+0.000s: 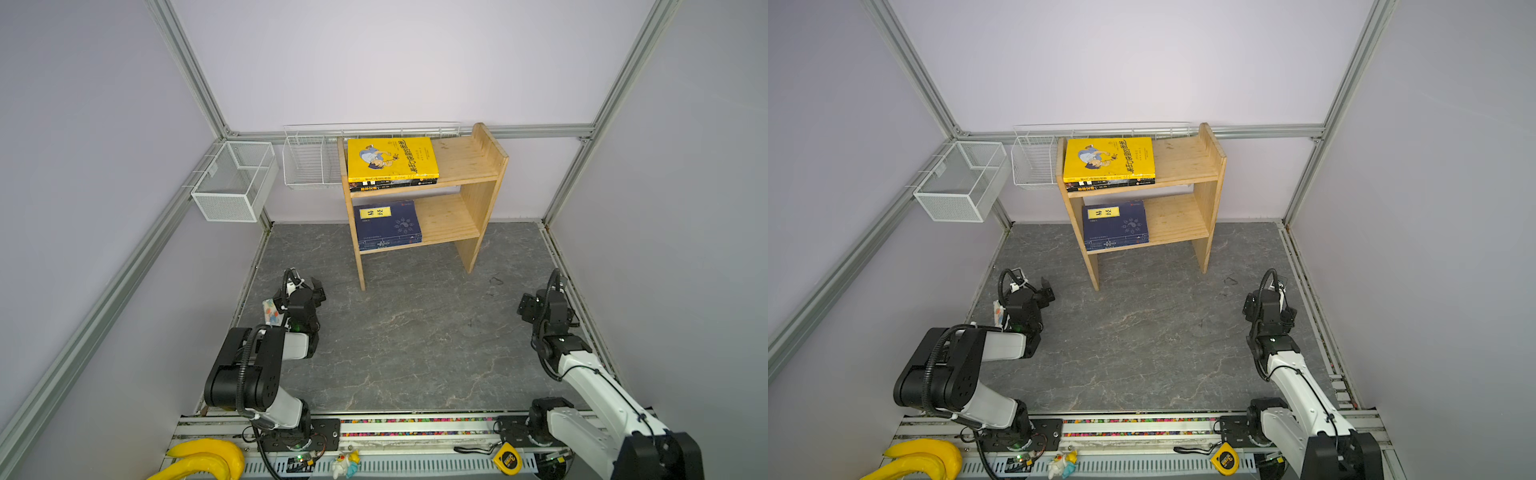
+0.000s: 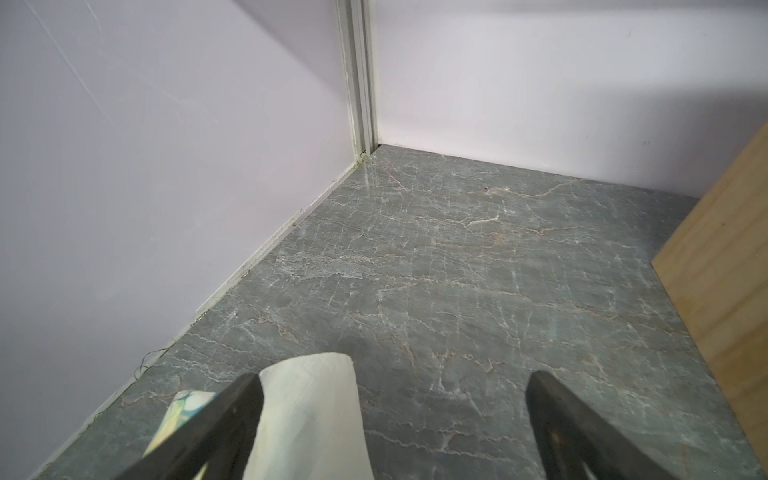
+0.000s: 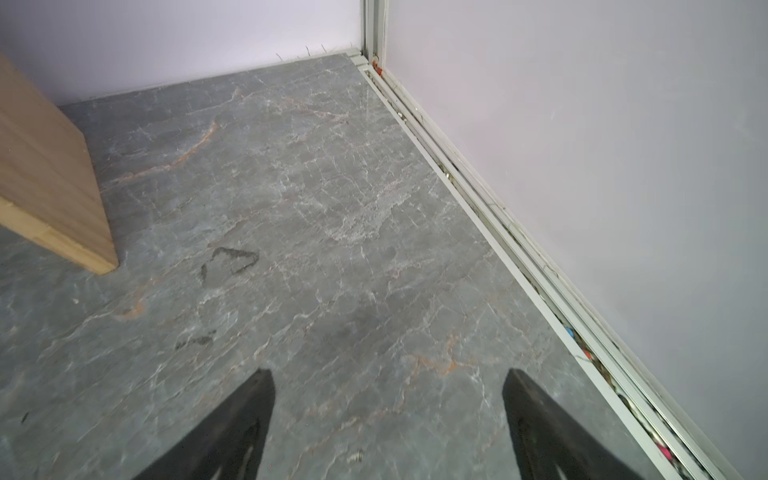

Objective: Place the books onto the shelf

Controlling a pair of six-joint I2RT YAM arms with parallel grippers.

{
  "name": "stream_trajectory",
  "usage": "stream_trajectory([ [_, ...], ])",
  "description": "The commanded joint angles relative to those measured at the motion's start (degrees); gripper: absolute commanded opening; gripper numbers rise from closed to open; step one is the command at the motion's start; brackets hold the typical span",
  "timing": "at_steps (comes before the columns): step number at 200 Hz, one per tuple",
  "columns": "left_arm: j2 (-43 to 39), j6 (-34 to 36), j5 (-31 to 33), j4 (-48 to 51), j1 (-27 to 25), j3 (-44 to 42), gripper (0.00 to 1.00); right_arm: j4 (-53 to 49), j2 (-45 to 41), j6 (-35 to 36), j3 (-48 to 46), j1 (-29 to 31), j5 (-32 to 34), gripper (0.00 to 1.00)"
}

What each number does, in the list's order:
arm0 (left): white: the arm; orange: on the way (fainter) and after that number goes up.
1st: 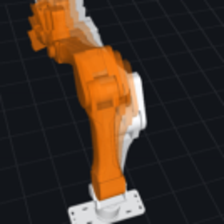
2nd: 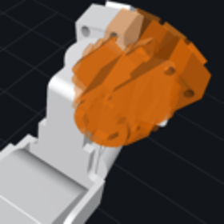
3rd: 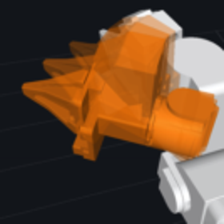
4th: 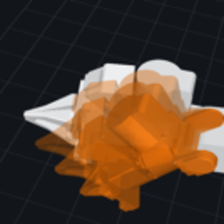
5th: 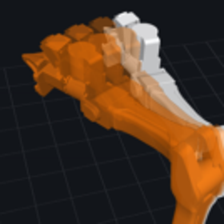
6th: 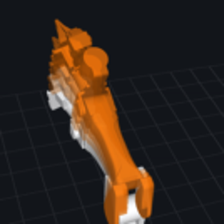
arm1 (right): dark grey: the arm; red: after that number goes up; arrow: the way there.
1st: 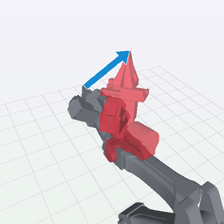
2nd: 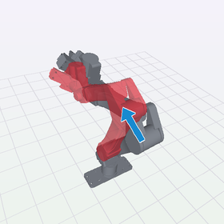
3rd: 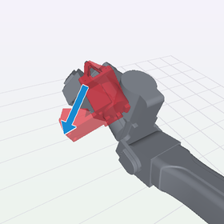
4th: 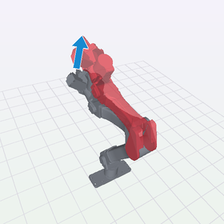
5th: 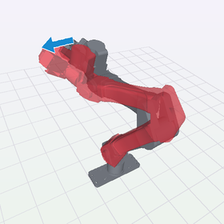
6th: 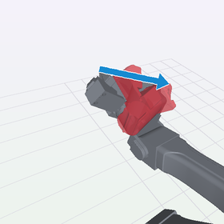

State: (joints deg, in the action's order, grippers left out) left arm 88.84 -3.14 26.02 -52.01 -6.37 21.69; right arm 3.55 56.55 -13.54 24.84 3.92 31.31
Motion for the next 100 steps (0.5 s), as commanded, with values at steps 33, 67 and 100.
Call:
stream_trajectory([
  [33, 0.5, 0.5, -0.8, -1.3, 0.4, 0.5, 0.99, 29.7, 13.2, 5.7, -5.0, -1.3, -4.9, 0.89],
  [67, 0.5, 0.5, -0.8, -1.3, 0.4, 0.5, 0.99, 40.2, 19.9, 10.5, -5.0, -1.3, -7.6, 0.89],
  [100, 0.5, 0.5, -0.8, -1.3, 0.4, 0.5, 0.99, 44.8, 28.0, 12.4, -3.4, -2.2, -12.6, 0.89],
])
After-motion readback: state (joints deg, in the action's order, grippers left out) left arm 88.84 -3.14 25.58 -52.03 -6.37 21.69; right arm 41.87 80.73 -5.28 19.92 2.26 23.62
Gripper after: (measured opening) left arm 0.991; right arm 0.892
